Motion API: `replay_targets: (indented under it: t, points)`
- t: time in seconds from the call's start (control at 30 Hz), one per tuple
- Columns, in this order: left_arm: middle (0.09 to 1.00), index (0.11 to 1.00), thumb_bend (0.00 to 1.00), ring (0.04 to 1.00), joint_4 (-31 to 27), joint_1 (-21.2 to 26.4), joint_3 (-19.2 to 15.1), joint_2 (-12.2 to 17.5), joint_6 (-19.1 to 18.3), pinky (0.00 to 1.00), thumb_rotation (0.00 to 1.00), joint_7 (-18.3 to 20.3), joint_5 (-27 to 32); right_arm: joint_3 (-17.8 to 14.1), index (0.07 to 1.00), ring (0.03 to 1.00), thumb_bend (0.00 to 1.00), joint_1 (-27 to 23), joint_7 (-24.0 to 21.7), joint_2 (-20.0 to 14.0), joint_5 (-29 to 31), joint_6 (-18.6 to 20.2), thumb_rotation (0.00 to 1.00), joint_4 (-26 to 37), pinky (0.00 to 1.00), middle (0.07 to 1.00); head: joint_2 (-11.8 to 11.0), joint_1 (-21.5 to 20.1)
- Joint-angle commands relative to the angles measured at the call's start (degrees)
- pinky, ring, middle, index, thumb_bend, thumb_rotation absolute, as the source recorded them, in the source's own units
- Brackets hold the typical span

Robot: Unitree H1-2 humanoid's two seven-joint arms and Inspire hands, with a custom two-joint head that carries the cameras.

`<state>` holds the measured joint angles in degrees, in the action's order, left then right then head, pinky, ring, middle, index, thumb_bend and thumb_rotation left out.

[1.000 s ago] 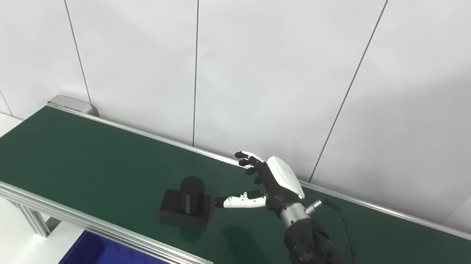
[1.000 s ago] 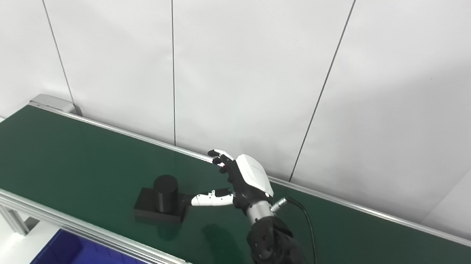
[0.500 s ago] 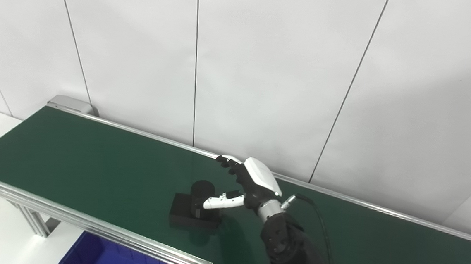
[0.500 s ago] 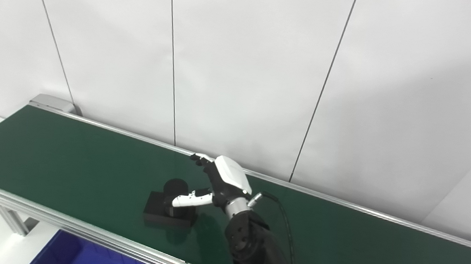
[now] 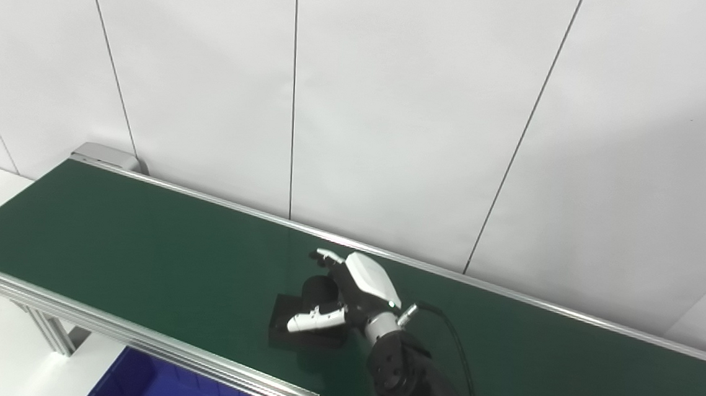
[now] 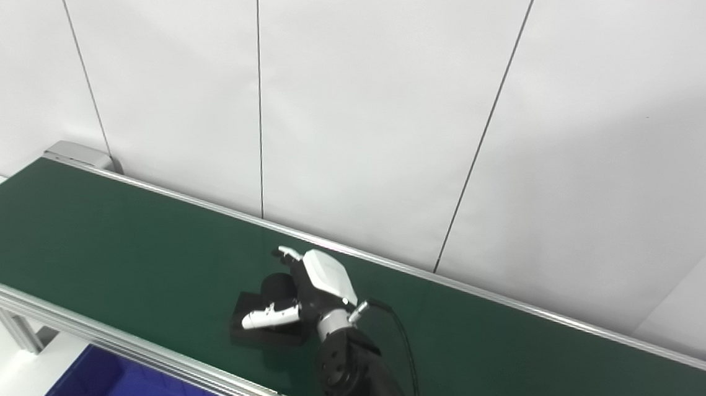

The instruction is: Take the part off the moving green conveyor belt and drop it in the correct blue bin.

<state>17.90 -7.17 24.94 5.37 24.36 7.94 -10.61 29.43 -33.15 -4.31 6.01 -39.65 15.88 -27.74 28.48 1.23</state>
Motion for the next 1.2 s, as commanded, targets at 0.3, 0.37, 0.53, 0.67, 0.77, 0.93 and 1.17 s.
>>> replay_targets:
  t: [0.3,0.37,0.53,0.67,0.77,0.93,1.17]
  points:
    - [0.874,0.837,1.00,0.816,-2.67,-0.09,-0.49,-0.26,2.49,0.69,0.34,0.76,-0.28,1.09,0.706,0.681,0.44,0.15,4.11,0.09,0.67,-4.53,0.00,-1.45,0.45,0.755,0.79,0.01]
    - [0.876,0.842,1.00,0.817,-2.97,-0.21,-0.58,-0.29,2.48,0.69,0.33,0.46,-0.73,1.03,0.678,0.703,0.43,0.47,3.93,0.00,0.82,-4.00,0.00,-1.02,0.44,0.763,0.96,0.05]
    - [0.882,0.852,1.00,0.824,-3.14,-0.12,-0.28,-0.01,2.52,0.71,0.27,-0.77,-1.94,0.41,0.604,0.666,0.43,1.24,6.15,0.07,0.73,-3.89,0.00,-0.94,0.44,0.739,1.11,-0.06]
    - [0.888,0.856,1.00,0.845,-2.84,0.26,0.20,0.31,2.51,0.74,0.31,-1.14,-1.66,0.00,0.487,0.489,0.48,1.78,8.12,0.25,0.77,-4.09,0.00,-0.62,0.43,0.628,1.17,-0.08]
    - [0.885,0.857,1.00,0.844,-2.77,0.46,0.43,0.54,2.55,0.74,0.33,-1.48,-1.94,-0.21,0.488,0.454,0.49,2.23,9.63,0.32,0.73,-4.46,0.00,-0.18,0.33,0.567,1.30,-0.03]
    - [0.872,0.845,1.00,0.820,-3.12,0.34,0.19,0.66,2.54,0.72,0.34,-1.12,-1.93,-1.22,0.509,0.423,0.50,3.44,12.46,0.42,1.24,-6.07,0.00,1.42,0.32,0.503,1.76,-0.24]
    - [0.886,0.855,0.99,0.833,-5.00,-0.39,-0.19,0.67,2.13,0.74,0.24,-0.53,-2.47,-2.43,0.458,0.474,0.50,7.26,16.39,-0.68,0.84,-8.19,0.00,10.39,0.34,0.534,3.93,-1.45]
